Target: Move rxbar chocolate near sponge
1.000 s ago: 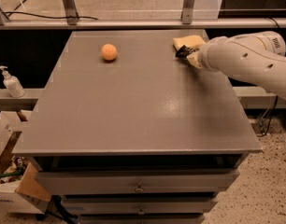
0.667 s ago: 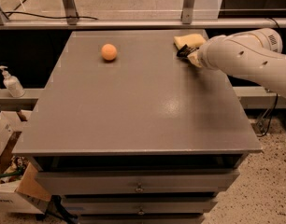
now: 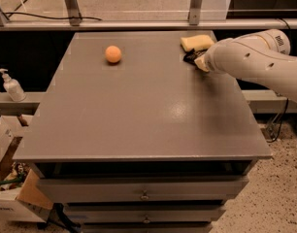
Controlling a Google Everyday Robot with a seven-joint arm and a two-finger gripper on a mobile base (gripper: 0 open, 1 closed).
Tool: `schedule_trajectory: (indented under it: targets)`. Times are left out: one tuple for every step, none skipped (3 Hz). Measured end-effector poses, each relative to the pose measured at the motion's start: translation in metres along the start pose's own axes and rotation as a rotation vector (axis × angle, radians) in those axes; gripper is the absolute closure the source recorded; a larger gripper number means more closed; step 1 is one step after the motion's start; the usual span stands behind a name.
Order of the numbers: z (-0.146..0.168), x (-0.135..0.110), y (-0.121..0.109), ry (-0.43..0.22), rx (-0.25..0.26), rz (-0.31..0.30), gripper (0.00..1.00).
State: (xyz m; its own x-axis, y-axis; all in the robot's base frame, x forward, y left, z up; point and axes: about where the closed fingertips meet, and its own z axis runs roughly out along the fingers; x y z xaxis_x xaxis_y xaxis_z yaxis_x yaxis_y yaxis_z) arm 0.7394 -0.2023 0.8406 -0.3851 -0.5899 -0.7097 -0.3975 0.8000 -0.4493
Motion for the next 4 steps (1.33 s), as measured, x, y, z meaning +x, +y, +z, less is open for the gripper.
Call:
schedule_trajectory:
  targets:
    - [-0.001,-0.001,0.001,-0.001,-0.001,0.01,0.13]
    - [-0.003,-0.002,-0.001,-0.005,0.0,0.021,0.0]
    - [-0.011,0.001,-0.006,-0.019,-0.005,0.054,0.0]
    - [-0.02,0.0,-0.013,-0.065,-0.035,0.109,0.0]
